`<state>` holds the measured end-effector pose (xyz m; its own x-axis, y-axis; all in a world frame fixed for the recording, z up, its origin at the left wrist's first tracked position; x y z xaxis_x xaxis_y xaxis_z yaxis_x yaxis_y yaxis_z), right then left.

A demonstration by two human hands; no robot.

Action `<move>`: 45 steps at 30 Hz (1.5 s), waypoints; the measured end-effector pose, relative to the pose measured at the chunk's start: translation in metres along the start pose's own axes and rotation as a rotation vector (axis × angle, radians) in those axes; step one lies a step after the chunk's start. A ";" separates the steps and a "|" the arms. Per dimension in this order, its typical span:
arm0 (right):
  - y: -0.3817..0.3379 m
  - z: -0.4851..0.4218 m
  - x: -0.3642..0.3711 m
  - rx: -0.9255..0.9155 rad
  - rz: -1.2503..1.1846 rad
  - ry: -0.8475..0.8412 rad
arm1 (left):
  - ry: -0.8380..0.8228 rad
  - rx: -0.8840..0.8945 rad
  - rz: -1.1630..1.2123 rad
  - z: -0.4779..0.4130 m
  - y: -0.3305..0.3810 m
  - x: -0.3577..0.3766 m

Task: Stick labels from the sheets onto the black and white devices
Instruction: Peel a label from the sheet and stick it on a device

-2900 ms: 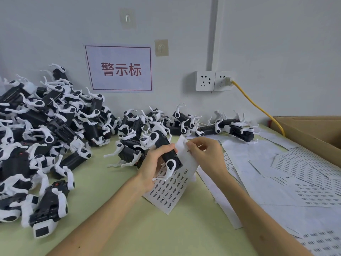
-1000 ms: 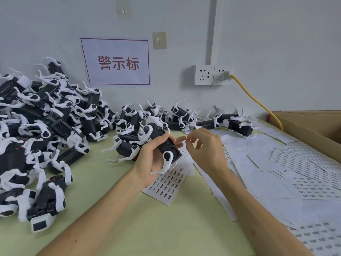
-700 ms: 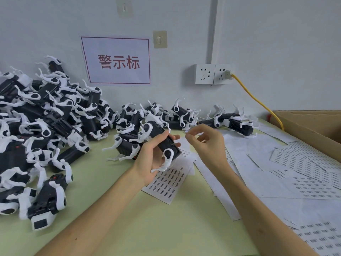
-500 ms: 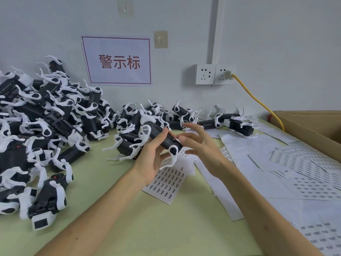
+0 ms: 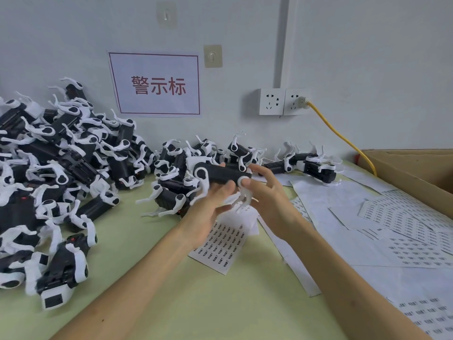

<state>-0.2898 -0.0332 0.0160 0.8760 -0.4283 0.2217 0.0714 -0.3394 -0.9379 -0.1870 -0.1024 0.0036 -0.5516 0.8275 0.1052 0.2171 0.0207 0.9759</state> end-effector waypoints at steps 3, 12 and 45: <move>-0.002 0.000 -0.009 0.032 -0.176 0.049 | -0.010 -0.015 -0.197 0.001 -0.009 0.004; -0.012 0.005 -0.021 0.053 -0.244 0.089 | 0.051 -0.078 -0.088 -0.004 -0.015 -0.012; -0.037 0.008 -0.050 -0.116 0.112 0.337 | 0.021 -0.157 0.312 -0.001 -0.020 -0.001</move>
<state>-0.3323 0.0071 0.0376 0.6676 -0.7135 0.2128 -0.0873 -0.3589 -0.9293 -0.1916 -0.1047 -0.0156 -0.4949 0.7684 0.4058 0.2528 -0.3195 0.9133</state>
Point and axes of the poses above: each hand's wrist, its own z-axis away from the middle knuckle, its own x-axis out of the palm, y = z × x, the point moved 10 cm from there along -z, towards the middle knuckle, and after that the axes turned 1 degree about -x, right-handed, at the moved point
